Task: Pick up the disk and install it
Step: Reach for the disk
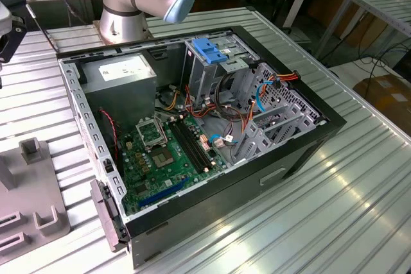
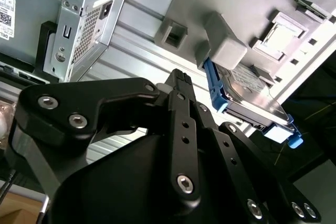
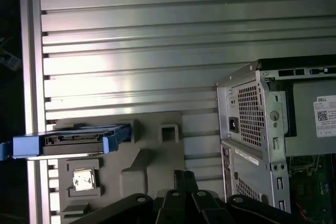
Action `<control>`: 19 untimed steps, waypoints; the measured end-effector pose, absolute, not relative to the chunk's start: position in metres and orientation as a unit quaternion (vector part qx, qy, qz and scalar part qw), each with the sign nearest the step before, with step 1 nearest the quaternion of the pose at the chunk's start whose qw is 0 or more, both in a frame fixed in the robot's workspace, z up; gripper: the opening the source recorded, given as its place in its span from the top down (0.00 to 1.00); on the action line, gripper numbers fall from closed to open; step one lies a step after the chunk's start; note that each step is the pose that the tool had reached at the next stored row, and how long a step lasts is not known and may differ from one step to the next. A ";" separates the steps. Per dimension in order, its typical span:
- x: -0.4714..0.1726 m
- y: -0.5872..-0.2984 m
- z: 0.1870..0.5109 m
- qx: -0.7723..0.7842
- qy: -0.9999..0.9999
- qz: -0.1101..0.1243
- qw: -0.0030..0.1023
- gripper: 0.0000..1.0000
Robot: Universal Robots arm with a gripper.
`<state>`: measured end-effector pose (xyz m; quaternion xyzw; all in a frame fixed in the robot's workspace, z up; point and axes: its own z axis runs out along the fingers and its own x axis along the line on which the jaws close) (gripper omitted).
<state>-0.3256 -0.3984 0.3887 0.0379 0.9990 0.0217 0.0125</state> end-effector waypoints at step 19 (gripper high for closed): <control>-0.348 -0.386 0.388 0.038 0.999 0.021 -0.011 0.90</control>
